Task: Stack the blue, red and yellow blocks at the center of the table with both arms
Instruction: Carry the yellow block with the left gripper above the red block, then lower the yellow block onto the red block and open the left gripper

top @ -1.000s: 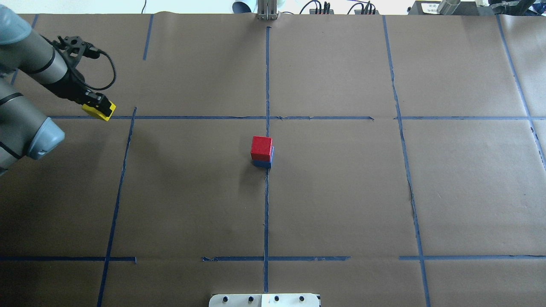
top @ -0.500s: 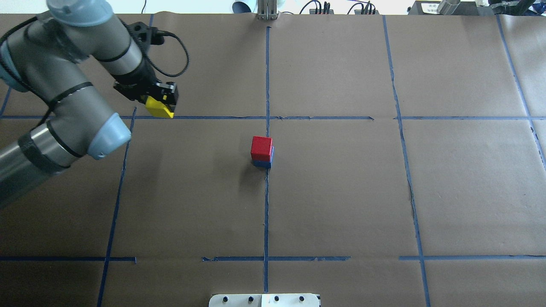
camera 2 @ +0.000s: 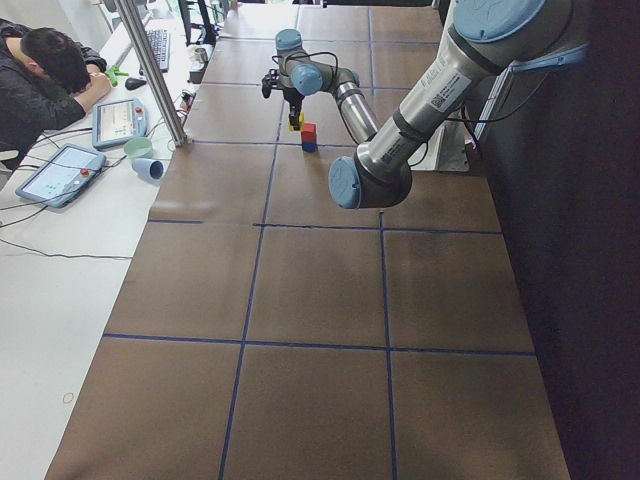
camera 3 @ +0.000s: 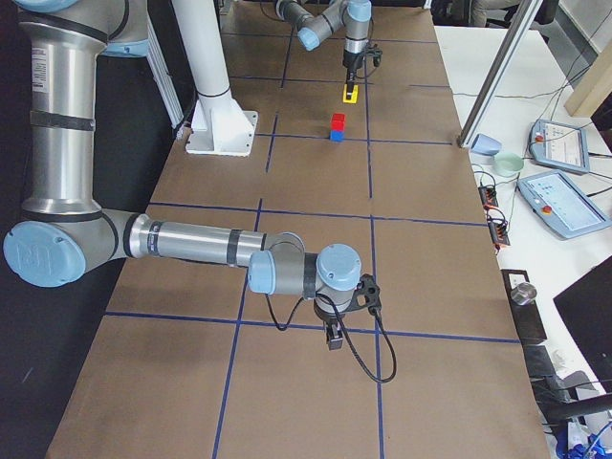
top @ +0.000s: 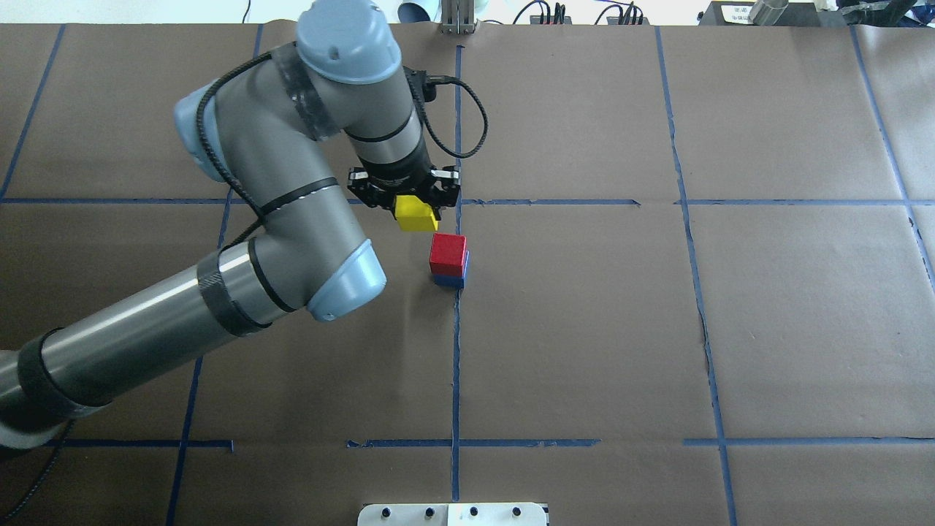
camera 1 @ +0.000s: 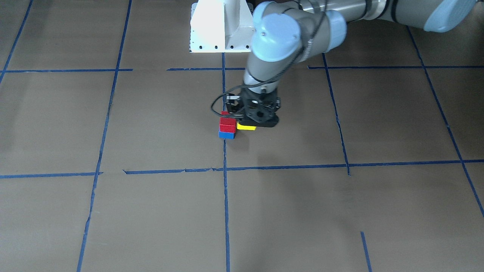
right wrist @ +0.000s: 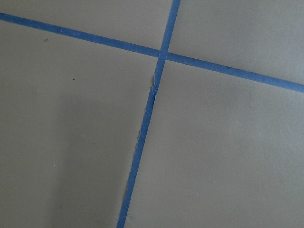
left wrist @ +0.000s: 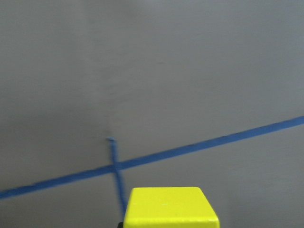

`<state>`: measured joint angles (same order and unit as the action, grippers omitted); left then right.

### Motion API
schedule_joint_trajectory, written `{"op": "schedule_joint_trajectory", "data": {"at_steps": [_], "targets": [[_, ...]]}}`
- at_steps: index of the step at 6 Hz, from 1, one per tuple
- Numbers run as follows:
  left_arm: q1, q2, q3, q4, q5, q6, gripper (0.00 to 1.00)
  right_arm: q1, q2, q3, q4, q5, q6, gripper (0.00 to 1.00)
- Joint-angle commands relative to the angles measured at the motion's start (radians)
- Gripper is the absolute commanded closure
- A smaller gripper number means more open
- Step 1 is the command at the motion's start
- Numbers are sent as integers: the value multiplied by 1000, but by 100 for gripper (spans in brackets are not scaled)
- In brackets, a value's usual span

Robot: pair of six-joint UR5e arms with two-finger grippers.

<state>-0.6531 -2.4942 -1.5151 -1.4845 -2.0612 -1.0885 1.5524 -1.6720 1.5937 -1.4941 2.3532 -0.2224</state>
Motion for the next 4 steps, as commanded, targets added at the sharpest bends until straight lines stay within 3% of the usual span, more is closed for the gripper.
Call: {"op": "schedule_joint_trajectory", "data": {"at_steps": [1, 4], "targets": [[52, -63, 85, 4, 65, -25, 98, 0, 0, -1, 0, 0, 0, 0], [56, -54, 75, 7, 67, -25, 97, 0, 0, -1, 0, 0, 0, 0]]}}
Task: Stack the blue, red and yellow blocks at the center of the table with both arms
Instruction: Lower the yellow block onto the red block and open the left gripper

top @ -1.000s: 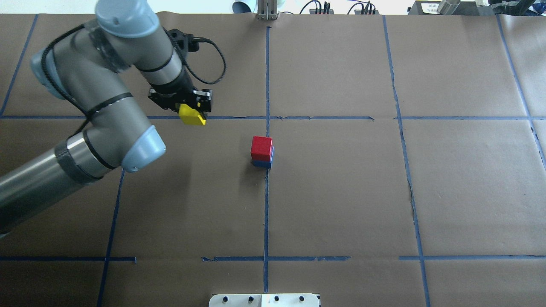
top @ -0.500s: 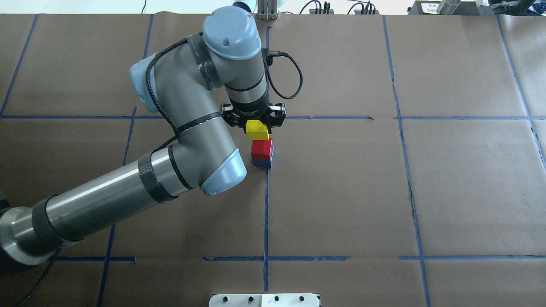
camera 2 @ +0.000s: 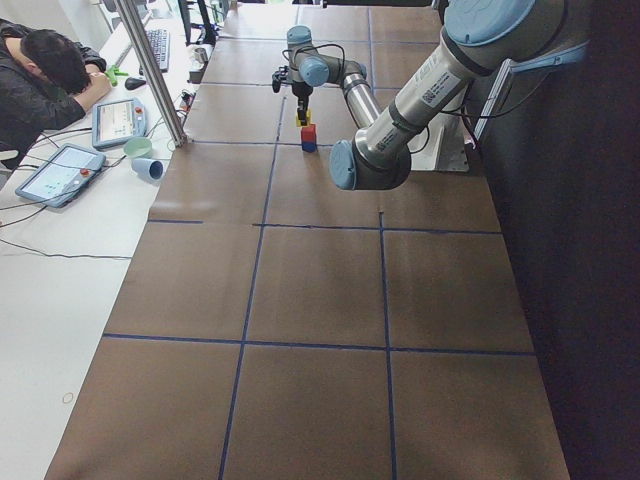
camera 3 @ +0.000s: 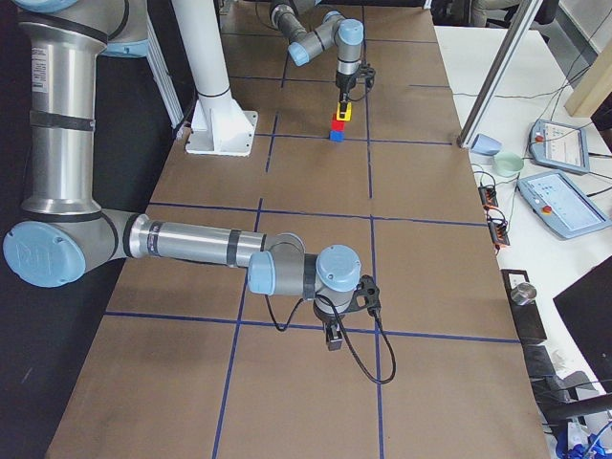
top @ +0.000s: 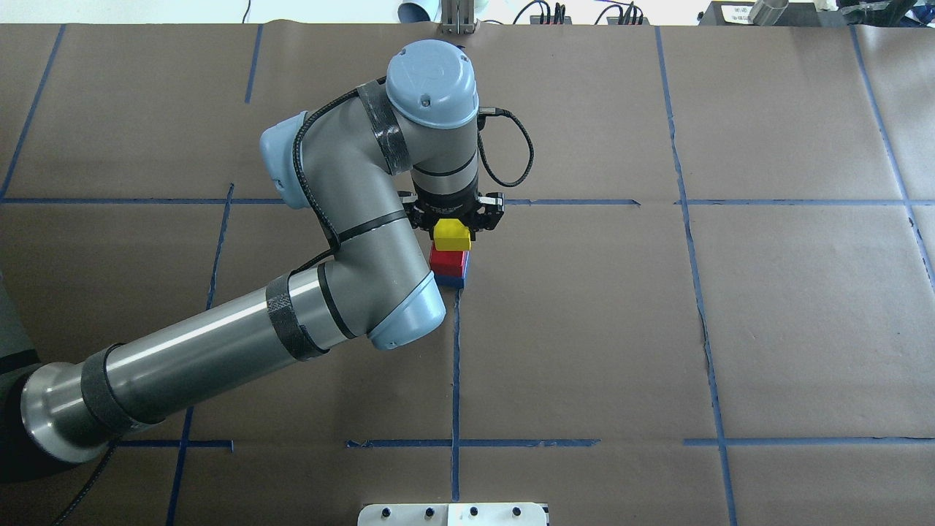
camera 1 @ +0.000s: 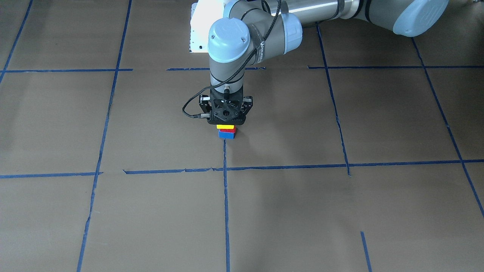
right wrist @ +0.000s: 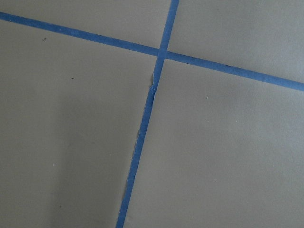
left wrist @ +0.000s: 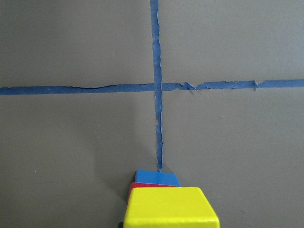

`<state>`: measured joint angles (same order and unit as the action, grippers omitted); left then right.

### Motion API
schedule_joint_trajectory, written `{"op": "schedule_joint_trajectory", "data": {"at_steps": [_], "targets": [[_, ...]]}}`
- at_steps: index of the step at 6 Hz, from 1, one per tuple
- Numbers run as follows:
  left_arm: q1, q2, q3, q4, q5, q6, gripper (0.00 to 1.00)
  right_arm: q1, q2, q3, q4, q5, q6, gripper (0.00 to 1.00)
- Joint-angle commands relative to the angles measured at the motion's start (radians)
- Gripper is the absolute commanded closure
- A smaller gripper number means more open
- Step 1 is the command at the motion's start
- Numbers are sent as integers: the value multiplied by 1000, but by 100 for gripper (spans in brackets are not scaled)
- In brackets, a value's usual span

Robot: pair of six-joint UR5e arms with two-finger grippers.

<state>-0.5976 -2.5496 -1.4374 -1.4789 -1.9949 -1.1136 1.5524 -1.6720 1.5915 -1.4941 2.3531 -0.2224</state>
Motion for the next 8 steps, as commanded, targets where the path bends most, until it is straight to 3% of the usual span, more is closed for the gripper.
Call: {"op": "schedule_joint_trajectory", "data": {"at_steps": [1, 8], "targets": [[-1, 14, -6, 3, -1, 0, 97, 0, 0, -1, 0, 0, 0, 0], [1, 49, -57, 2, -4, -2, 92, 0, 0, -2, 0, 0, 0, 0]]}}
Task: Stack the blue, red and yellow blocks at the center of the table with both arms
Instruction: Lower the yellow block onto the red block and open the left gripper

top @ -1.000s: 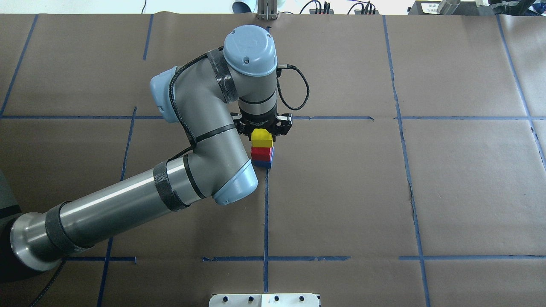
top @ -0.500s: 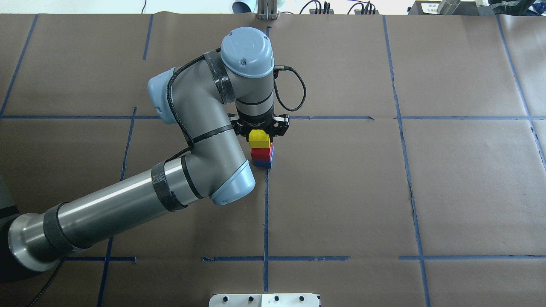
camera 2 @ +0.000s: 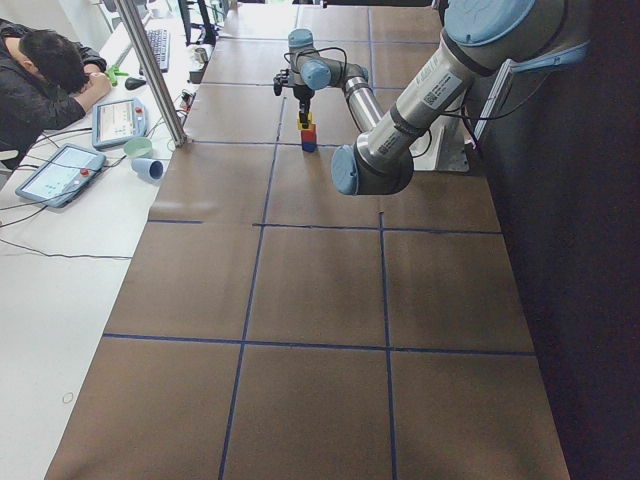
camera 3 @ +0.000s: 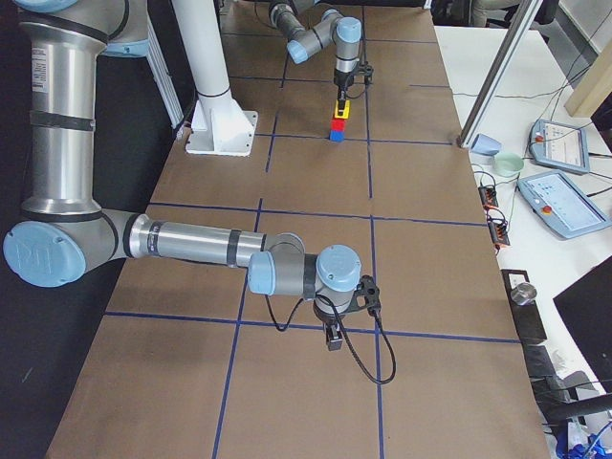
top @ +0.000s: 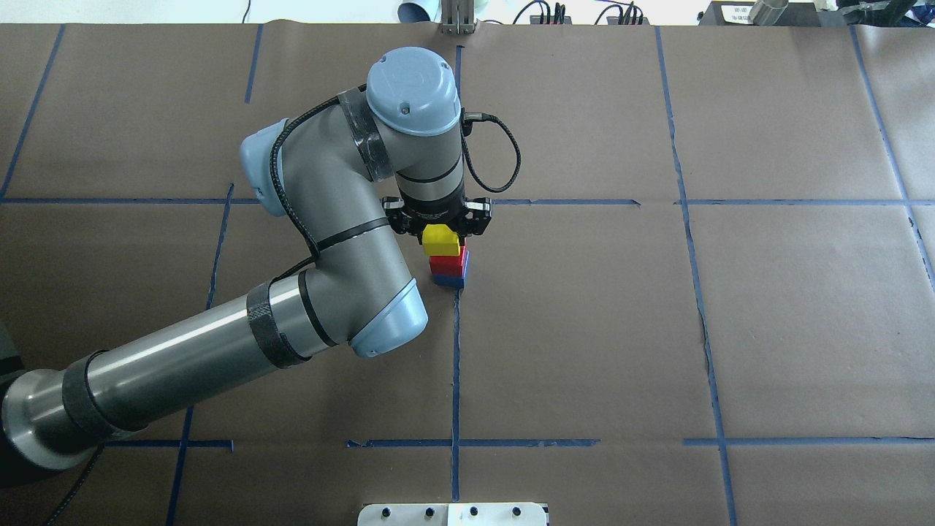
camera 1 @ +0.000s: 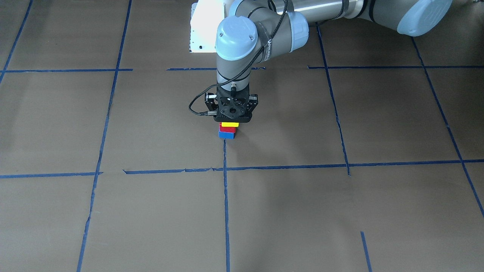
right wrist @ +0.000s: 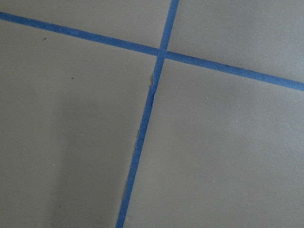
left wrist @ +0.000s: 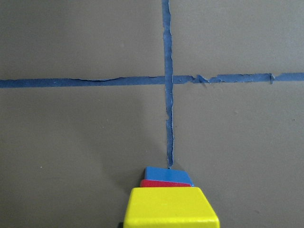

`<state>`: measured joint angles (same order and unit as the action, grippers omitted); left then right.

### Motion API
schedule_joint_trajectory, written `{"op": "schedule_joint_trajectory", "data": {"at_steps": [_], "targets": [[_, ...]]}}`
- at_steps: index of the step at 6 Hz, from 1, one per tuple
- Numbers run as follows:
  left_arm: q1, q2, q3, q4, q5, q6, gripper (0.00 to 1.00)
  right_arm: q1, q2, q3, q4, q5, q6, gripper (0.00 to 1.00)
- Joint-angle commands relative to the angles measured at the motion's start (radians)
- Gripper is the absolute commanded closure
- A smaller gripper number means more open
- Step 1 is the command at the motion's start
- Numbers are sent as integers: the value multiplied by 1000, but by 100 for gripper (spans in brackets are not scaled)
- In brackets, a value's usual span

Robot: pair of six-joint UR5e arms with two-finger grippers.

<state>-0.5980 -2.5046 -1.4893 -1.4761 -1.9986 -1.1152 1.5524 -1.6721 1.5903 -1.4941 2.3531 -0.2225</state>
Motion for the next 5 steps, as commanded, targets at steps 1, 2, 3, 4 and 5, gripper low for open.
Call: {"op": "schedule_joint_trajectory", "data": {"at_steps": [1, 2, 3, 4, 5], "targets": [[1, 4, 0, -1, 0, 0, 83, 0, 0, -1, 0, 0, 0, 0], [3, 3, 1, -3, -2, 0, 76, 0, 0, 0, 0, 0, 0, 0], [3, 3, 3, -3, -2, 0, 74, 0, 0, 0, 0, 0, 0, 0], [7, 1, 4, -4, -2, 0, 71, 0, 0, 0, 0, 0, 0, 0], [16, 0, 4, -4, 0, 0, 69, 0, 0, -1, 0, 0, 0, 0]]}}
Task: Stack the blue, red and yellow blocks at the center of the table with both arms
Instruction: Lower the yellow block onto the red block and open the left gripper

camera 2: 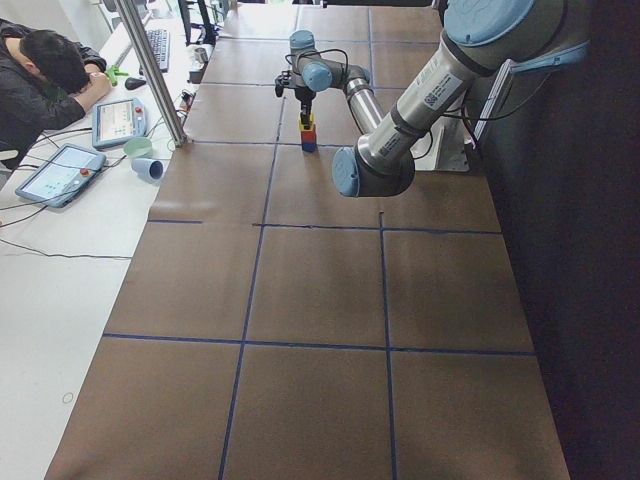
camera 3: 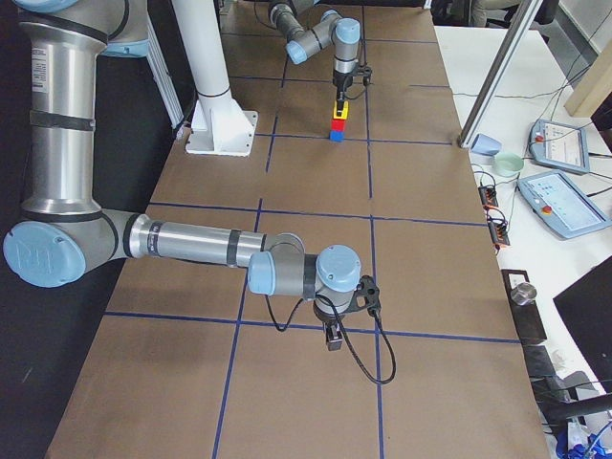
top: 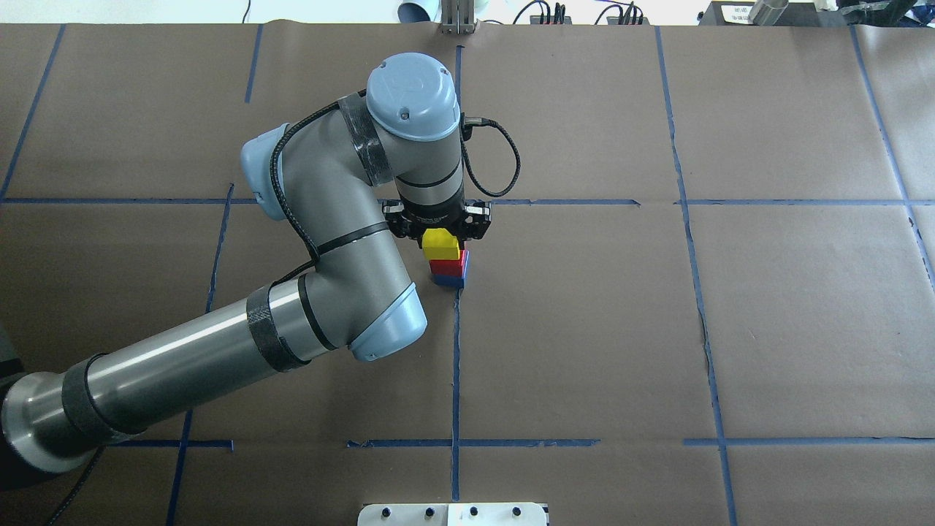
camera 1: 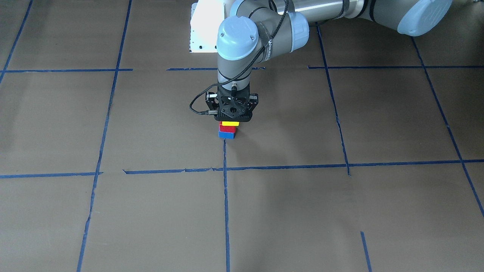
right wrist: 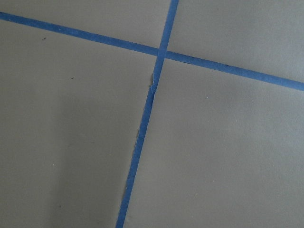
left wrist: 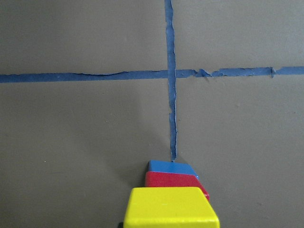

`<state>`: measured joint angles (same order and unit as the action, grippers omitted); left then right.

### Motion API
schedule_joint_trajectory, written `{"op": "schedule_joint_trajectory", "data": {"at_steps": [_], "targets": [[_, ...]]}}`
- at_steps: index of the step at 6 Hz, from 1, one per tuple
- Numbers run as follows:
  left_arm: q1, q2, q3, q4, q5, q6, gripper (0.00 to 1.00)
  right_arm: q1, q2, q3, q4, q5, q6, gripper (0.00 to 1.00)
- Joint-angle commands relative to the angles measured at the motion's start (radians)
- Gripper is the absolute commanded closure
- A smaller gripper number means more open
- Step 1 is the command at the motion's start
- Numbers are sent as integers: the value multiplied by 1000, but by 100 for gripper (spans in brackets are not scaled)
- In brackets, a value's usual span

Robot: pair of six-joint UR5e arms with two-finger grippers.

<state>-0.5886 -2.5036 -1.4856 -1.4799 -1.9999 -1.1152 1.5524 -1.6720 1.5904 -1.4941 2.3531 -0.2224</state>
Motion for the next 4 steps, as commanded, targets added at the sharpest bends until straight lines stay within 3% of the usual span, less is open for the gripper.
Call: {"op": "schedule_joint_trajectory", "data": {"at_steps": [1, 4], "targets": [[10, -1, 1, 0, 1, 0, 61, 0, 0, 0, 0, 0, 0, 0], [10, 0, -7, 1, 1, 0, 17, 0, 0, 0, 0, 0, 0, 0]]}}
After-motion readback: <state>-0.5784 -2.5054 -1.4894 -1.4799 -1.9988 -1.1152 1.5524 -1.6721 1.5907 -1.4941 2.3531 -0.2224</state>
